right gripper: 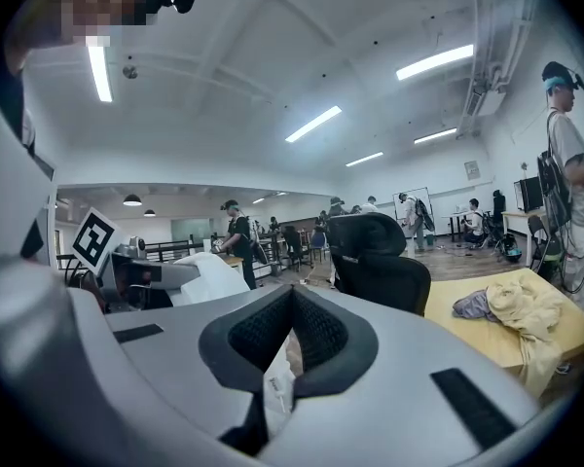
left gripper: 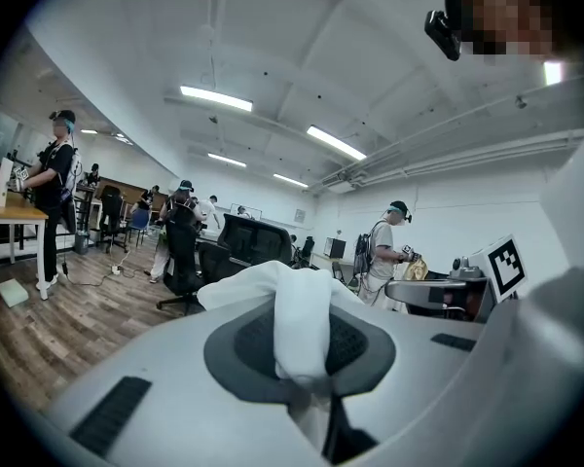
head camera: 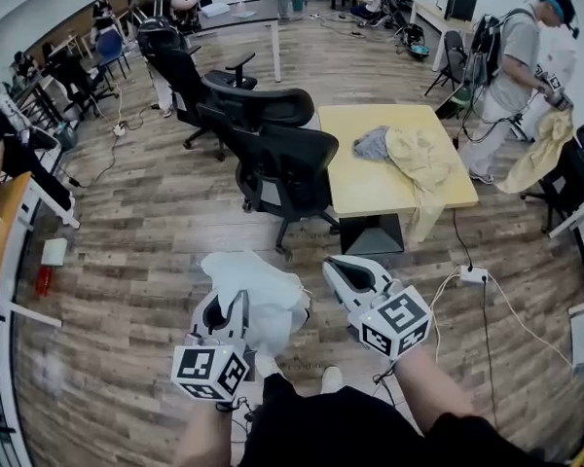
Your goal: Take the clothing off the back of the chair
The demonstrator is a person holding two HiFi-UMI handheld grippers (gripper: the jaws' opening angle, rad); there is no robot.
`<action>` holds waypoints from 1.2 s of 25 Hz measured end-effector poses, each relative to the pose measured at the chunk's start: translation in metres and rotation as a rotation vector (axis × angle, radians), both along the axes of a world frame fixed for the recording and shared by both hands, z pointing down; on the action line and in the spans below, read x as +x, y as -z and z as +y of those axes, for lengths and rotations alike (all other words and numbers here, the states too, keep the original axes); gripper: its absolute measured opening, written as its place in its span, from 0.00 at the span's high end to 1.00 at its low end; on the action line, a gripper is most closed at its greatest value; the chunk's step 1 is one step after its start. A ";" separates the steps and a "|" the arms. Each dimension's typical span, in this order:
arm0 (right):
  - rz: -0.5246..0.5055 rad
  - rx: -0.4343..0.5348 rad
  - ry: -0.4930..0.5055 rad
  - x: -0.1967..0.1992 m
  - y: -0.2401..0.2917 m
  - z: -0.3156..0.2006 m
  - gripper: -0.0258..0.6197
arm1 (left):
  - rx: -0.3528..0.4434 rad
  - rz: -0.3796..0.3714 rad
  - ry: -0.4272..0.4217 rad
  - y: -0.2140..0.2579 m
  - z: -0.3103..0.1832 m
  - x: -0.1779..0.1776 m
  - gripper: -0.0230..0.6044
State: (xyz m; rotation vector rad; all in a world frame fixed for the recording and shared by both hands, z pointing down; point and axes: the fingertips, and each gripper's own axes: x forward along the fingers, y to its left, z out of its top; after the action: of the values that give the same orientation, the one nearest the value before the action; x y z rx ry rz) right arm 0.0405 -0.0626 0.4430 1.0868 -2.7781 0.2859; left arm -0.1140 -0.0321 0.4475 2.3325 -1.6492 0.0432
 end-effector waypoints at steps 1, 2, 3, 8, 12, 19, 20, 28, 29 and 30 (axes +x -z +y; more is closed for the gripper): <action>-0.001 -0.001 -0.001 0.006 0.000 0.005 0.94 | 0.000 -0.005 -0.002 -0.001 0.005 0.008 0.87; -0.003 -0.002 -0.004 0.012 0.000 0.010 0.94 | 0.001 -0.010 -0.004 -0.002 0.010 0.015 0.87; -0.005 -0.003 -0.006 0.017 0.000 0.014 0.94 | 0.003 -0.016 -0.005 -0.002 0.015 0.021 0.87; -0.011 0.005 0.014 0.034 -0.005 0.032 0.94 | 0.007 -0.029 -0.012 -0.003 0.034 0.042 0.87; -0.022 0.009 0.009 0.041 -0.002 0.040 0.94 | 0.008 -0.034 -0.007 -0.001 0.045 0.051 0.87; -0.038 0.024 0.015 0.047 0.007 0.050 0.94 | 0.018 -0.043 0.000 0.008 0.059 0.059 0.87; -0.039 0.027 0.019 0.047 0.007 0.051 0.94 | 0.020 -0.043 0.001 0.009 0.060 0.060 0.87; -0.037 0.042 0.027 0.044 0.012 0.050 0.94 | 0.033 -0.048 0.006 0.014 0.060 0.058 0.87; -0.036 0.045 0.033 0.043 0.012 0.049 0.94 | 0.034 -0.049 0.007 0.014 0.059 0.057 0.87; -0.036 0.046 0.035 0.043 0.011 0.049 0.94 | 0.035 -0.049 0.008 0.014 0.060 0.057 0.87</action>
State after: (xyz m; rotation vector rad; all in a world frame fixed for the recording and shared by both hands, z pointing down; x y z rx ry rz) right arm 0.0836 -0.0133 0.4317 1.0516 -2.8460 0.2411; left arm -0.0569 0.0276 0.4332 2.3686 -1.6953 0.0707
